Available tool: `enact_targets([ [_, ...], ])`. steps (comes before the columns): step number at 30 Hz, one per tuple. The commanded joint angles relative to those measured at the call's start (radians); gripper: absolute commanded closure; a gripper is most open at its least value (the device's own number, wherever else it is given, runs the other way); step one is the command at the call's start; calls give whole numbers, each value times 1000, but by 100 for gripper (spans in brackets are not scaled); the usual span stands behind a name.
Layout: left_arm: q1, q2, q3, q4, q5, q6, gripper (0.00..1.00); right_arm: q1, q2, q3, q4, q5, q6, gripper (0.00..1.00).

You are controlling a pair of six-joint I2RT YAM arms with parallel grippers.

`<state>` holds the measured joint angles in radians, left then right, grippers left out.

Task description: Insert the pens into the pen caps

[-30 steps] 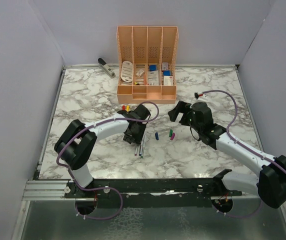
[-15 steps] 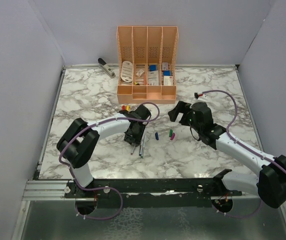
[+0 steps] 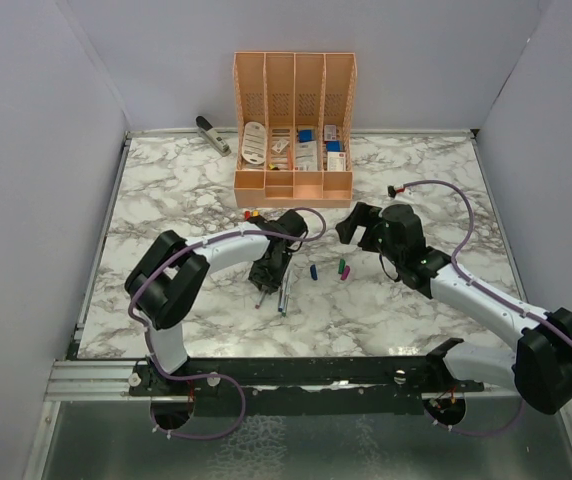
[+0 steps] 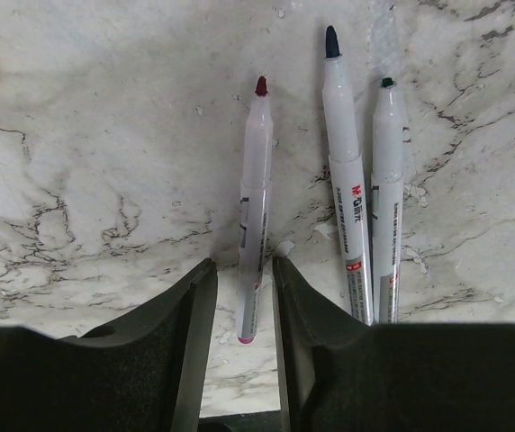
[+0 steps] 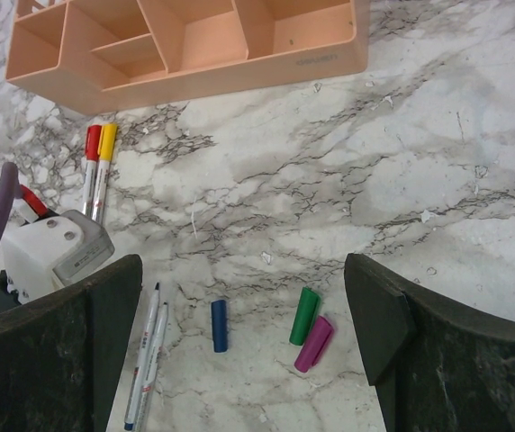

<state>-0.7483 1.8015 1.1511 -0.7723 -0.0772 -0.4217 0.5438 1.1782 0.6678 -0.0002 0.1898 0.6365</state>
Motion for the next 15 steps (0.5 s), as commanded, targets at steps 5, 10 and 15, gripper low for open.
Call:
enact_targets([
  [5, 5, 114, 28, -37, -55, 93, 66, 1, 2, 10, 2, 0, 23, 7],
  [10, 10, 150, 62, -23, -36, 134, 66, 1, -6, 2, 2, 2, 30, 8],
  [15, 23, 165, 71, 30, 37, 164, 67, 1, -13, -1, -4, 5, 36, 7],
])
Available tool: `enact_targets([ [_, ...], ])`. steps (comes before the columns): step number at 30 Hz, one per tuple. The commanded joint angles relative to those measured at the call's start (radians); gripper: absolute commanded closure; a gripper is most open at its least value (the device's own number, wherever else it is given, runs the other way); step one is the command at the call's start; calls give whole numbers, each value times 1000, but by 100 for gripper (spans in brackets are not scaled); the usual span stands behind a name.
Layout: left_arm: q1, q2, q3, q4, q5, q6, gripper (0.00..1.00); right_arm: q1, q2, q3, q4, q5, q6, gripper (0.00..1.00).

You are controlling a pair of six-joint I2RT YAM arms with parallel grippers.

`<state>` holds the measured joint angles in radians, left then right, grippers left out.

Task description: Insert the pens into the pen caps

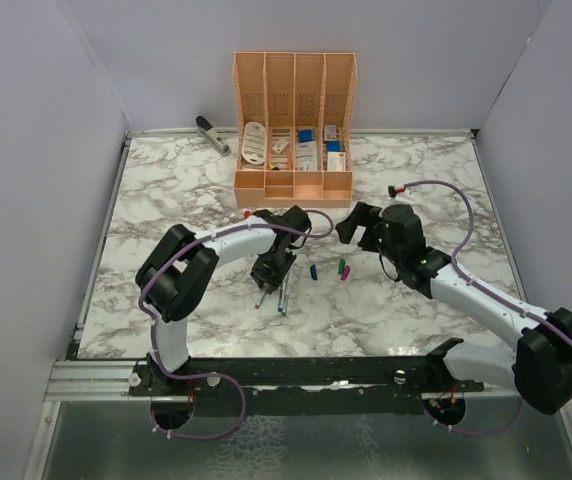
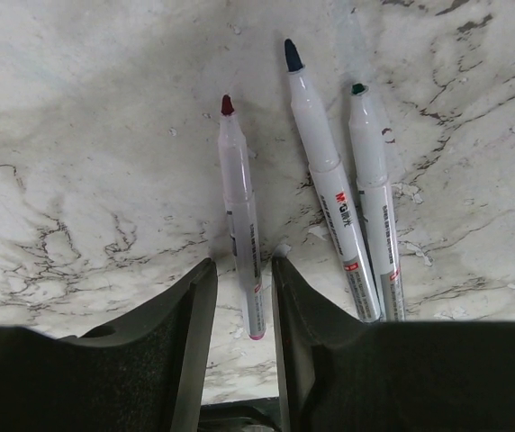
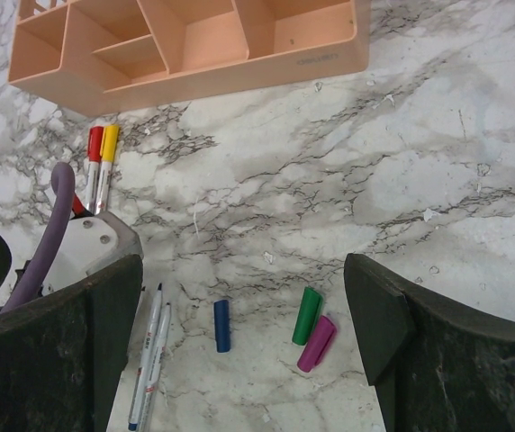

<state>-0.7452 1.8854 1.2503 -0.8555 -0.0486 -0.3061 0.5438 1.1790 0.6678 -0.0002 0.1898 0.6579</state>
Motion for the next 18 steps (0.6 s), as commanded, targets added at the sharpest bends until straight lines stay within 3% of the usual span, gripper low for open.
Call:
enact_targets([
  [1, 24, 82, -30, 128, 26, 49, 67, 1, -16, -1, -6, 5, 15, 7],
  [7, 63, 84, -65, 197, 110, 33, 69, 1, -25, -5, -12, 16, 19, 8],
  [18, 73, 123, -99, 234, 89, 12, 90, 0, -9, 5, -10, 23, 17, 8],
])
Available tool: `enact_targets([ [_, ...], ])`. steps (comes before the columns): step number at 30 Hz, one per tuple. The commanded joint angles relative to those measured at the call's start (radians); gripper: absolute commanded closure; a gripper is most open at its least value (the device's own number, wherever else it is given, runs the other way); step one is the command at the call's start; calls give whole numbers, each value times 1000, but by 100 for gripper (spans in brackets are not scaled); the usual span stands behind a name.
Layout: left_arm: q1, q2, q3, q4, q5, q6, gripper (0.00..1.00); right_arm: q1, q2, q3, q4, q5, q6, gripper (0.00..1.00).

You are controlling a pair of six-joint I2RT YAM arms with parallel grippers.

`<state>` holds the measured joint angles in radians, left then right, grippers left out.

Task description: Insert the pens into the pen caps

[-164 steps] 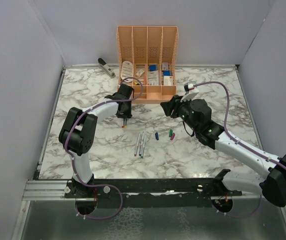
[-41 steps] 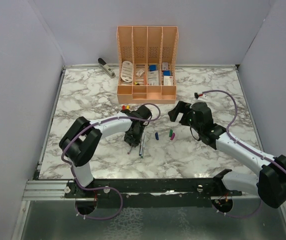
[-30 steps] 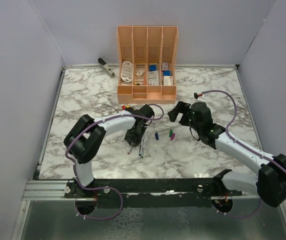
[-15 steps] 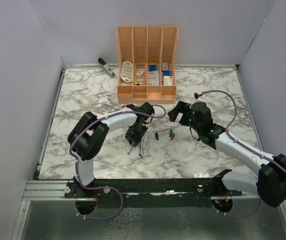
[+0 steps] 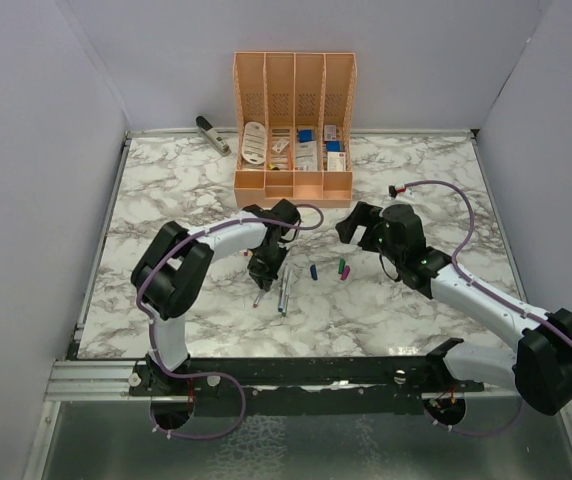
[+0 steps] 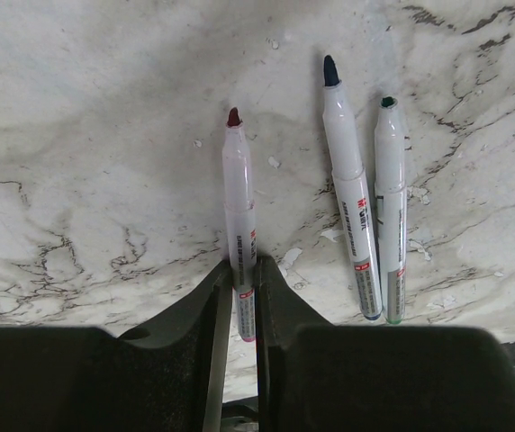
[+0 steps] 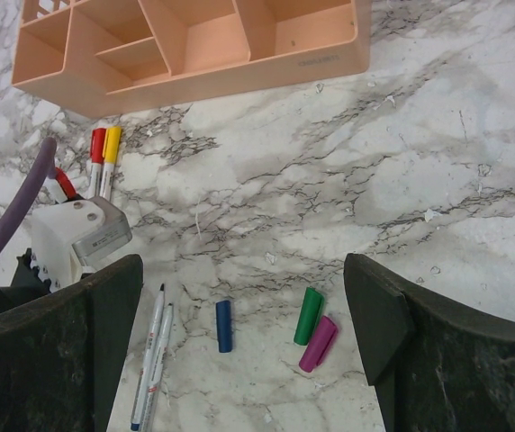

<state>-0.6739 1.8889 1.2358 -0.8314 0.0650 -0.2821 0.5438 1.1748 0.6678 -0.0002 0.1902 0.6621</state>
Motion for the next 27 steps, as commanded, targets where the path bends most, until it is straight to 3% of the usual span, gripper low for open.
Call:
enact_targets([
  [1, 2, 122, -91, 217, -28, -16, 94, 1, -4, 5, -10, 24, 13, 8],
  [3, 2, 126, -105, 230, -33, -21, 100, 1, -4, 5, -11, 26, 16, 8],
  [20, 2, 101, -235, 373, -99, -85, 100, 1, 51, 56, -109, 95, -7, 15],
  [27, 2, 24, -256, 414, -104, -97, 100, 1, 150, 100, -199, 89, -106, 27],
])
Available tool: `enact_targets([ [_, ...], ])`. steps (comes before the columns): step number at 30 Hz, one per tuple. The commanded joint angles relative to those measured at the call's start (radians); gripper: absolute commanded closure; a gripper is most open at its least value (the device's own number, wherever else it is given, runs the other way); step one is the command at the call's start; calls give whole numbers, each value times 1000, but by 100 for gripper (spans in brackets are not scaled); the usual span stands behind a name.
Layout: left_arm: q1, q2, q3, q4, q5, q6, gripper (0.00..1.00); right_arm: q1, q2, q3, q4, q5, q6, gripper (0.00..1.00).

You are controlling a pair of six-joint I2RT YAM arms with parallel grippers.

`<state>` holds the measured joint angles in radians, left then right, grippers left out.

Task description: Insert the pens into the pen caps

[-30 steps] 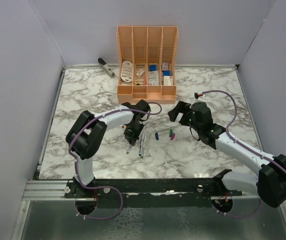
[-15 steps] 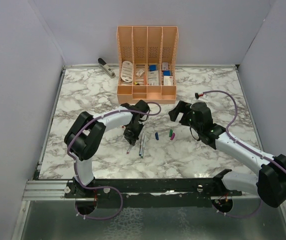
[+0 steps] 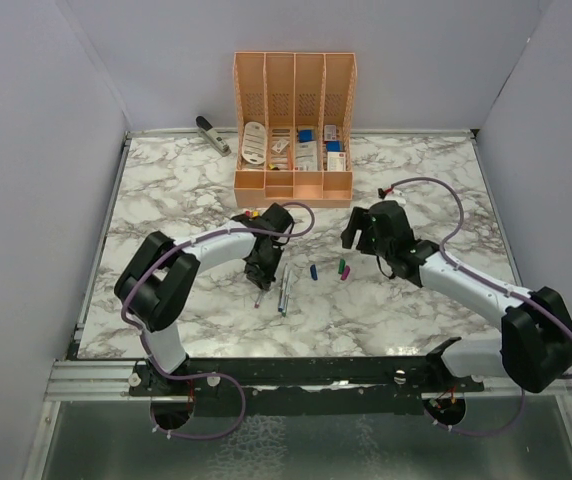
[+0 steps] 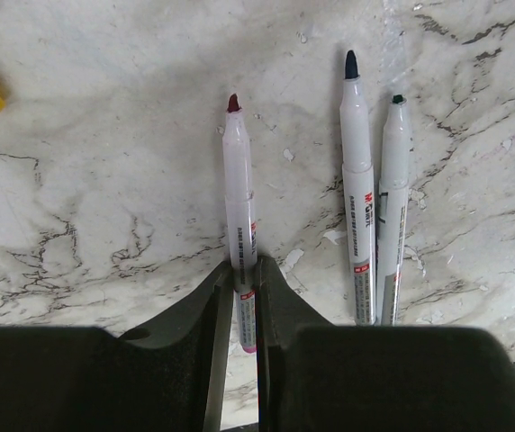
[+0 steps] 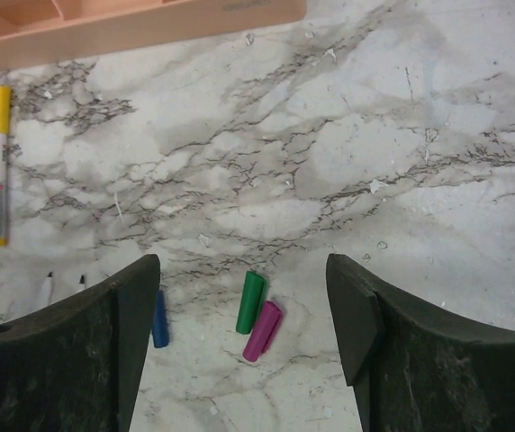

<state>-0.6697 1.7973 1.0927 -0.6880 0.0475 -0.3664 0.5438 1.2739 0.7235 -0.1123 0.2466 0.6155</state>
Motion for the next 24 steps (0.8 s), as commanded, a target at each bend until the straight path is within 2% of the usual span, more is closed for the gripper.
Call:
enact_targets([
  [1, -2, 103, -111, 271, -92, -9, 100, 2, 63, 48, -100, 36, -62, 30],
  [9, -2, -5, -102, 242, -134, -5, 100, 33, 91, 36, -161, 18, -43, 51],
  [16, -2, -86, -50, 187, -188, 3, 100, 75, 91, 12, -177, -25, -38, 50],
  [24, 10, -174, -30, 159, -225, -3, 100, 112, 163, 29, -216, -30, -19, 49],
])
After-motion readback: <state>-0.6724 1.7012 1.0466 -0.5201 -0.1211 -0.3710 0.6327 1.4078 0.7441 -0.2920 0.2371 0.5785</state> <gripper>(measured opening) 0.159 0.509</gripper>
